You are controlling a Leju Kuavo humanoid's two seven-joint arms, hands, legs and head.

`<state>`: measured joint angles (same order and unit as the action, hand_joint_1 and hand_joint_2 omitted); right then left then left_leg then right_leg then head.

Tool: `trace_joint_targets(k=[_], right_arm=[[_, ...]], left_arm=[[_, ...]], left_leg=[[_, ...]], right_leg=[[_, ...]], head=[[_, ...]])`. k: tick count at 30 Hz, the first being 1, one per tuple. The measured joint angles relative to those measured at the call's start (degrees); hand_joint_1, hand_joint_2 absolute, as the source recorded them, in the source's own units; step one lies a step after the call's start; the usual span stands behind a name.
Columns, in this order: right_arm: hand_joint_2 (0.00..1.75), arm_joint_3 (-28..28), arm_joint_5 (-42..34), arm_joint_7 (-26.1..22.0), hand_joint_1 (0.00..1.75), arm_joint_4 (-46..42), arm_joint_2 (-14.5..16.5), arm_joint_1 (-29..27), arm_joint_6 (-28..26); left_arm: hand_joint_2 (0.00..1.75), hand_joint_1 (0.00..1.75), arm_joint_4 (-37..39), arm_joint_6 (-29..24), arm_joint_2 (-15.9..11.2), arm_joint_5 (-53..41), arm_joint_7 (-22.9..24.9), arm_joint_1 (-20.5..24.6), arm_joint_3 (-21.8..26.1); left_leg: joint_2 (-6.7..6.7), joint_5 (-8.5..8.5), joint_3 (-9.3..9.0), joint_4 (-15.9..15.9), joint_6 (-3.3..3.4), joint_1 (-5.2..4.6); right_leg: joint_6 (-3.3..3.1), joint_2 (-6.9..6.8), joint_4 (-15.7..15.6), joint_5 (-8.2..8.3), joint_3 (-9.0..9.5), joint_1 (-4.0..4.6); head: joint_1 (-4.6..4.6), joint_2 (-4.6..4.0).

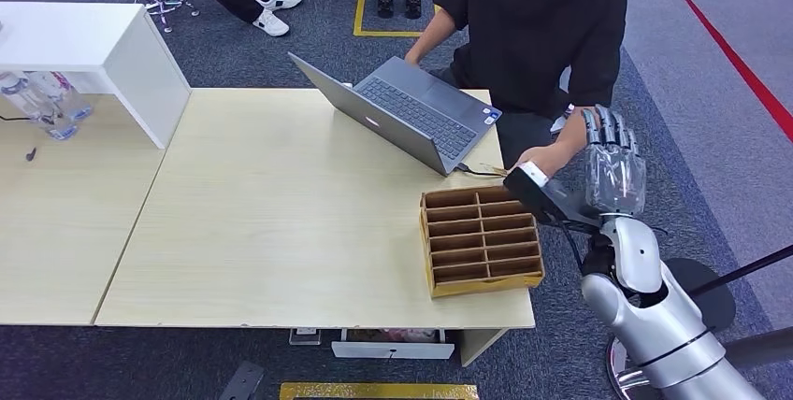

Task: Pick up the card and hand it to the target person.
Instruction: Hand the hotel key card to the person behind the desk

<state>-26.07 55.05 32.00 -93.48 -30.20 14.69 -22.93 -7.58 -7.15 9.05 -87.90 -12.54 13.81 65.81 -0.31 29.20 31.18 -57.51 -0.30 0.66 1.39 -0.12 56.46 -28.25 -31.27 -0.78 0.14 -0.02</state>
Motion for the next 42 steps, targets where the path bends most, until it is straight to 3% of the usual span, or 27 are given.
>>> trace_joint_targets(k=[5,14,27,42], right_arm=[[1.75,-0.2,-10.7,-7.8,0.00,-3.4,3.2,-2.0,-10.4],[1.75,-2.5,-22.4,-18.7,0.00,-8.8,9.5,-8.2,-14.8],[1.75,-5.5,-23.2,-21.9,0.00,-8.6,14.5,-13.2,-16.7],[1.75,-5.8,-24.0,-24.3,0.00,-5.9,18.3,-15.9,-16.7]], left_arm=[[0.00,0.00,0.0,-1.0,-0.1,0.3,-1.3,-0.9,0.1],[0.00,0.00,0.0,-2.0,-0.2,0.8,-2.6,-2.3,1.0],[0.00,0.00,0.0,-2.6,-1.0,1.0,-3.6,-3.0,3.1],[0.00,0.00,0.0,1.9,-1.2,2.5,-8.5,-3.5,6.1]], left_leg=[[0.00,0.00,0.01,0.0,0.00,0.02],[0.00,0.00,0.02,0.0,0.00,0.03],[0.00,0.00,0.02,0.0,0.00,0.03],[0.00,0.00,0.02,0.0,0.00,0.03]], right_leg=[[0.00,-0.01,0.0,-0.01,0.00,0.03],[-0.01,-0.01,0.0,-0.04,0.00,0.03],[-0.01,-0.01,0.0,-0.04,-0.01,0.03],[-0.01,-0.01,0.0,-0.04,-0.01,0.03]], head=[[0.00,0.00],[0.00,0.00],[-0.01,0.00],[0.00,0.00]])
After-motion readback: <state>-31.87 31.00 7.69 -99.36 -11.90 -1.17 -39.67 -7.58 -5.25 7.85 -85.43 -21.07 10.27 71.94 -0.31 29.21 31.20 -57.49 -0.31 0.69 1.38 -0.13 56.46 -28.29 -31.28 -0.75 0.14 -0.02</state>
